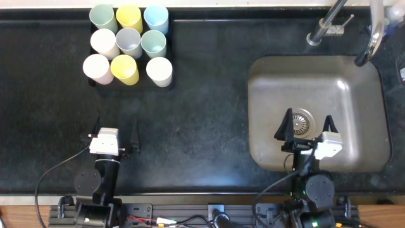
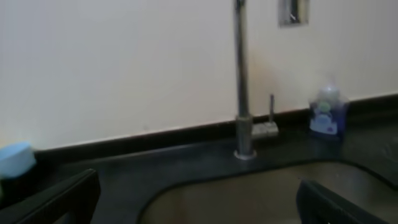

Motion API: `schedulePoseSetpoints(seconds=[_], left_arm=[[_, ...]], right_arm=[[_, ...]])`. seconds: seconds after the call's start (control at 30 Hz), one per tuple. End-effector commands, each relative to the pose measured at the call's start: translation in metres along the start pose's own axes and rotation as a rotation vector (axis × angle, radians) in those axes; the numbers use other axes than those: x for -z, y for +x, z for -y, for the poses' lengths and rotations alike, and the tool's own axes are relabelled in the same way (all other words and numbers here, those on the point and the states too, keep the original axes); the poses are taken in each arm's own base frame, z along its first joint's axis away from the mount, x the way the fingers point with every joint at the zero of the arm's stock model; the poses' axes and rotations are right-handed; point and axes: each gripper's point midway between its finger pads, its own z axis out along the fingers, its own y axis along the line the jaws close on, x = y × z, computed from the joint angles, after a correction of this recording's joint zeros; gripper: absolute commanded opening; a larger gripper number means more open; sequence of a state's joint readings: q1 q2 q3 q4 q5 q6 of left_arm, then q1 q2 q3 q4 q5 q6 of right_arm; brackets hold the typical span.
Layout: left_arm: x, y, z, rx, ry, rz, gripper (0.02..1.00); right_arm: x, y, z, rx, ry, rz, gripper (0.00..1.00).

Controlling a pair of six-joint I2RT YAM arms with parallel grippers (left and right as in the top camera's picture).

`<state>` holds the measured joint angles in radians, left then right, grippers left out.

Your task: Store Cups

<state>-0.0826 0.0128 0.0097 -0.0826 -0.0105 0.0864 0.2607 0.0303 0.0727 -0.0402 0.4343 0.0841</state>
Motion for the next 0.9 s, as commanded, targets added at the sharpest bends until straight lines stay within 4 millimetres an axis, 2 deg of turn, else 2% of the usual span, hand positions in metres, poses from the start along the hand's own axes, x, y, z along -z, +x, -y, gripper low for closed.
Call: schedulePoseSetpoints(seconds=[0.03,0.1,0.27,0.9], left_arm=[[0.000,-0.001,0.000,-0.021,0.003,0.006,0.998],[0.000,-0.001,0.000,-0.021,0.003,0.006,0.998],[0.000,-0.001,0.000,-0.021,0.003,0.006,0.998],[0.000,-0.001,0.000,-0.021,0.003,0.006,1.000]], right_arm=[[-0.003,0.014,0.025,0.009,0.100,0.015,0.998],[-0.003,0.019,0.036,0.022,0.141,-0.008,0.996],[-0.003,0.021,0.045,0.029,0.181,-0.015,0.998],[-0.003,0.020,0.043,0.022,0.170,-0.011,0.996]])
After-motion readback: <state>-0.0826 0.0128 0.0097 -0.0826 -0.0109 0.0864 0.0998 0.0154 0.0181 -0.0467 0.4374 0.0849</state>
